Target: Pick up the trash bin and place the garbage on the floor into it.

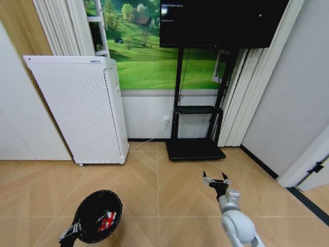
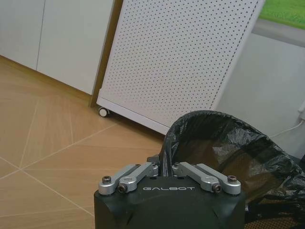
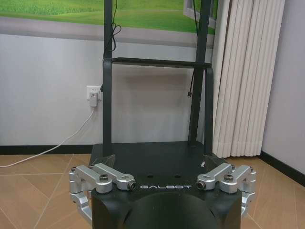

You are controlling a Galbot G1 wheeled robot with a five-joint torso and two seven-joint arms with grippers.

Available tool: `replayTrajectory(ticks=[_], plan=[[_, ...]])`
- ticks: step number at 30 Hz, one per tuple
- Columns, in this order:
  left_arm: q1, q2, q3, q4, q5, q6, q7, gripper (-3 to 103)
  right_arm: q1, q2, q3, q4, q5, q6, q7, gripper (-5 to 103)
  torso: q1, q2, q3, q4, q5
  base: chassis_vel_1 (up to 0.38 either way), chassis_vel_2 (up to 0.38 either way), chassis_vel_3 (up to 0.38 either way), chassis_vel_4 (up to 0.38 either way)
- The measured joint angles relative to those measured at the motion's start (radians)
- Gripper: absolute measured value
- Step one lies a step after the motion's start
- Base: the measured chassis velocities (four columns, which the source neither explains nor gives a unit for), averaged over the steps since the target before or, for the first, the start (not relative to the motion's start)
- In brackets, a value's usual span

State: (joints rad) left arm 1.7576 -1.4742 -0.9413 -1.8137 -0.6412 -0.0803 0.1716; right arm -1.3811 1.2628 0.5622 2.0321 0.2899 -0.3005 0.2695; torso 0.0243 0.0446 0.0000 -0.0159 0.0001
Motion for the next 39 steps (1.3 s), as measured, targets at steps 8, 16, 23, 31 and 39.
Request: replayTrajectory(ticks=[8, 16, 23, 31, 39], plan=[[-0.026, 0.003, -0.002, 0.014, -0.006, 0.017, -0.011, 7, 0.001, -0.002, -0.001, -0.003, 0.001, 0.000, -0.002, 100, 0.000, 0.000, 0.000, -0.0001, -0.0002, 0.000, 0.000, 0.000, 0.000], [-0.026, 0.005, -0.001, 0.010, -0.006, 0.020, -0.010, 32, 0.004, -0.004, 0.002, -0.005, 0.007, 0.000, -0.004, 100, 0.000, 0.000, 0.000, -0.0001, -0.0001, 0.000, 0.000, 0.000, 0.000], [-0.020, 0.007, -0.006, 0.004, -0.008, 0.019, -0.008, 59, 0.004, -0.009, 0.001, -0.007, 0.015, 0.000, -0.007, 100, 0.000, 0.000, 0.000, 0.0000, -0.0001, 0.000, 0.000, 0.000, 0.000], [-0.027, 0.022, -0.039, -0.073, 0.026, 0.058, -0.006, 88, 0.013, -0.009, 0.001, 0.015, 0.067, -0.019, 0.003, 100, 0.000, 0.000, 0.000, 0.0000, -0.0002, 0.000, 0.000, 0.000, 0.000], [-0.098, 0.039, -0.030, -0.268, 0.089, 0.226, -0.076, 100, 0.012, -0.004, 0.018, 0.038, 0.108, -0.029, 0.021, 100, 0.000, 0.000, 0.000, 0.0000, 0.0000, 0.000, 0.000, 0.000, 0.000]])
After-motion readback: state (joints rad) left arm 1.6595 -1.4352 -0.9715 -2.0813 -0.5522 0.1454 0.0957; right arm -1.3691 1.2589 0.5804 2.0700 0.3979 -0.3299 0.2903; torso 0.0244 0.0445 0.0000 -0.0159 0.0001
